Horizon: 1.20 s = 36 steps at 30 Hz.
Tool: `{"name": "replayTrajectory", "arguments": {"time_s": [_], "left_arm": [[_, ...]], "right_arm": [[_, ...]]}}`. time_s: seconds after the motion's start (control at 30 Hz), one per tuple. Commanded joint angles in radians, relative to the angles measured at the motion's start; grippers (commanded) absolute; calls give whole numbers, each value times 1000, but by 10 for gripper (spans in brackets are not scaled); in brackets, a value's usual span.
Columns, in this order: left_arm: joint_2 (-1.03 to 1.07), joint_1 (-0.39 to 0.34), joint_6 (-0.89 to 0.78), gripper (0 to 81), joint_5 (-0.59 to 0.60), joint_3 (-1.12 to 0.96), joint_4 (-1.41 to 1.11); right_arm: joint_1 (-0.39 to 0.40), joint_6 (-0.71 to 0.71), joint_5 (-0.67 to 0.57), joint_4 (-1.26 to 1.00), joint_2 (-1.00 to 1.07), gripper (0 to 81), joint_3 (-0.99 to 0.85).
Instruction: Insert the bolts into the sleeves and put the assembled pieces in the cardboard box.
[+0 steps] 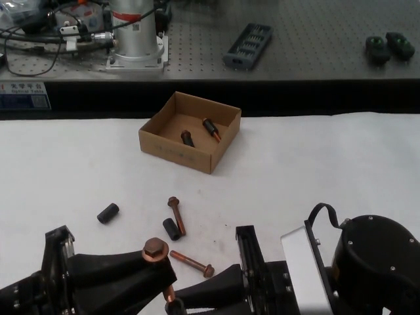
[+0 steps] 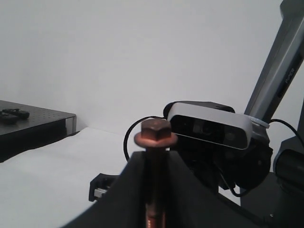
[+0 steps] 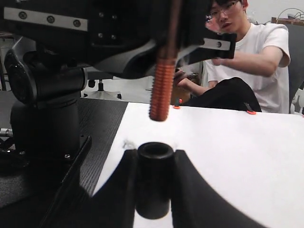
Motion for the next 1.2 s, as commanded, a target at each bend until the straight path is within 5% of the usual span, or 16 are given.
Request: {"name": "replayTrajectory", "arguments": {"time_s": [0.0,0.4,0.53,0.63,0.83,1.17], "left_arm": [[3,-6,8,6,3,0,-27],[3,-6,49,6,-3,0,6],[3,-6,104,6,-87,-2,34],[3,-4,106,6,-136,-23,37],[3,28,106,6,-127,-149,152],[220,106,152,6,-17,-259,128]], "right_arm": [[3,6,-15,-18,4,64,-2],[3,49,-15,-26,4,64,-2],[3,31,4,-27,4,64,-2],[-18,-8,93,-45,4,64,-8],[-83,-9,82,-102,4,64,-13],[-209,-9,-68,25,4,64,-101]]}}
